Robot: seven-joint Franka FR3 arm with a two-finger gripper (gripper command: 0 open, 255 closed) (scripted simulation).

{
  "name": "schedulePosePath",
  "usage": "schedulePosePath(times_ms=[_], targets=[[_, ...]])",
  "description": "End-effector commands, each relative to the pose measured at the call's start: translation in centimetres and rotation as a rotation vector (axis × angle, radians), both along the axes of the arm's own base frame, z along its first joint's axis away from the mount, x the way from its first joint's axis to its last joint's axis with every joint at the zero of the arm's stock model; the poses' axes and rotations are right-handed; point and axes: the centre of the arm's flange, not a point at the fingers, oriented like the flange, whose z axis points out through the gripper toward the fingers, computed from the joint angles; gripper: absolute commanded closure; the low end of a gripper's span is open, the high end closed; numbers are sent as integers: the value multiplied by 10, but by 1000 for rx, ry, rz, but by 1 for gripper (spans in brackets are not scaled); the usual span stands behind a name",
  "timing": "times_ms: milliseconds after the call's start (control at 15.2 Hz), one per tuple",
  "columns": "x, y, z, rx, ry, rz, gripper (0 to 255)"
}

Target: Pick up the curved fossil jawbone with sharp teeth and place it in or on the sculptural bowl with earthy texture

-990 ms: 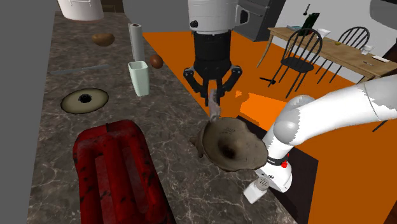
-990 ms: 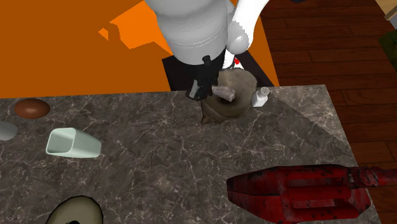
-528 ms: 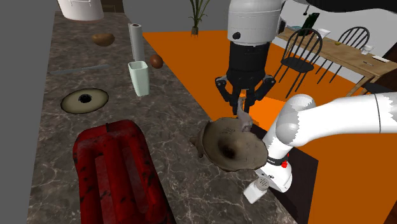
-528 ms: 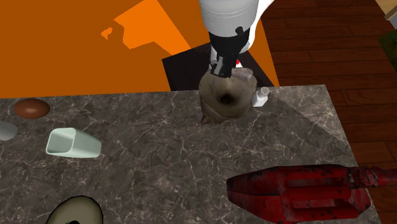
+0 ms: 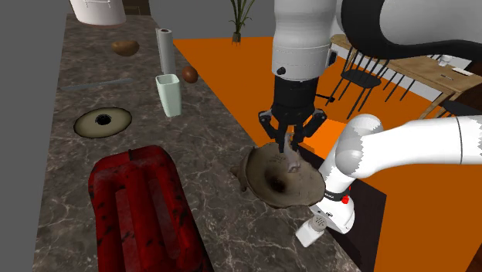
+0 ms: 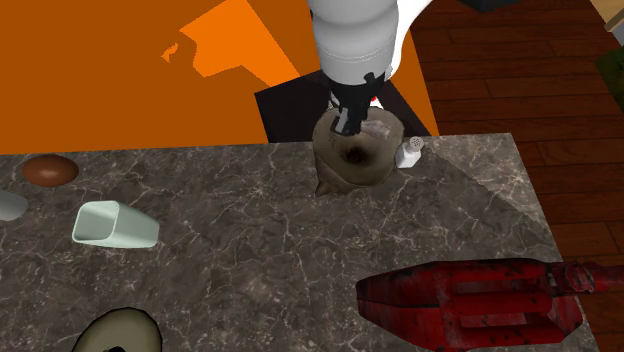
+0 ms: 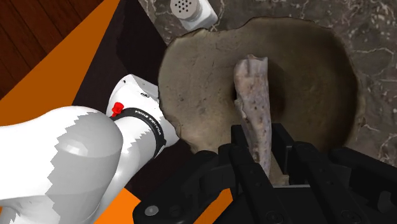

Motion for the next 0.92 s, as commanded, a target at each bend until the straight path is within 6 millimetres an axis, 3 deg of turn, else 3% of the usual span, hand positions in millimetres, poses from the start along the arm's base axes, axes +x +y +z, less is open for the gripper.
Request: schedulePosePath(times_ms=[0, 198, 660, 726, 858], targets=[[-1, 0, -10, 0, 0, 0, 255], [-1, 0, -24, 0, 0, 0, 255], [-1, 0, -24, 0, 0, 0, 255], [-1, 0, -24, 0, 0, 0, 0], [-1, 0, -24, 0, 0, 0, 0]])
